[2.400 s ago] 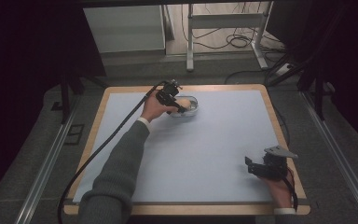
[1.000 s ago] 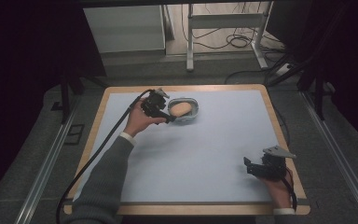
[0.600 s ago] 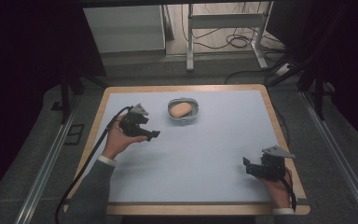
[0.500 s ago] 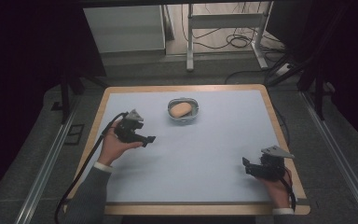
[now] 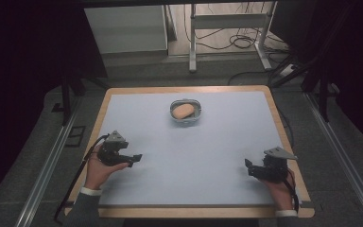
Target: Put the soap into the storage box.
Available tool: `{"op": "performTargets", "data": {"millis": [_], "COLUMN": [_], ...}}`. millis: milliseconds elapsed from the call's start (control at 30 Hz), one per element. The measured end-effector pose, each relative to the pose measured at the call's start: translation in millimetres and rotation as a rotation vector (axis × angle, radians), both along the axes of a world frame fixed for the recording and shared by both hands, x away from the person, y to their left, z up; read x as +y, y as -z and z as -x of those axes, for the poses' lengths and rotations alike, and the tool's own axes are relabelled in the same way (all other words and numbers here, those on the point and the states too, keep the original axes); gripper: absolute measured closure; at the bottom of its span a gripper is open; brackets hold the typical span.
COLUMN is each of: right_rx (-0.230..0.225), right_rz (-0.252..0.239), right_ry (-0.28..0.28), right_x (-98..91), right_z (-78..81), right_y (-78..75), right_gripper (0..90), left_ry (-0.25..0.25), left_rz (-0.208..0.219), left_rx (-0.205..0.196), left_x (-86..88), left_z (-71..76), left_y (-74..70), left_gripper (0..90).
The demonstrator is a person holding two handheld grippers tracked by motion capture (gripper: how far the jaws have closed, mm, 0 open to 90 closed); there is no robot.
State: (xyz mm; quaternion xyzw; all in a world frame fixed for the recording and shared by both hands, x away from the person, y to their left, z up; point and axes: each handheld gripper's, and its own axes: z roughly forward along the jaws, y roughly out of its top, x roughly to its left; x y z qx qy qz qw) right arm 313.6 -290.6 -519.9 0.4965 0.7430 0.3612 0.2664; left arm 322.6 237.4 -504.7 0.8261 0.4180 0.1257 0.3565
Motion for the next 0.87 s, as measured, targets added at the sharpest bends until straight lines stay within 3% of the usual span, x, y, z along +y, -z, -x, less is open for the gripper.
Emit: {"op": "performTargets", "data": {"millis": [367,700,867], "right_rx": [-0.010,-0.012,-0.015], "right_rz": [-0.003,0.004,-0.016], "right_ry": [0.000,-0.007,-0.015], "right_x": [-1.3,0.4,-0.3], "right_z": [1.3,0.2,-2.2], "right_y": [-2.6,-2.1,-1.9], "right_gripper": [9.8,9.8,9.8], "left_ry": [-0.008,-0.016,-0.027], "left_rz": [-0.018,-0.013,-0.003], "left_rx": [0.021,0.023,0.026], "left_x": [2.5,4.5,6.6], "left_z": [5.3,5.7,7.3], "left_y": [6.8,8.6,9.2], "left_gripper": [18.2,18.1,17.9]}}
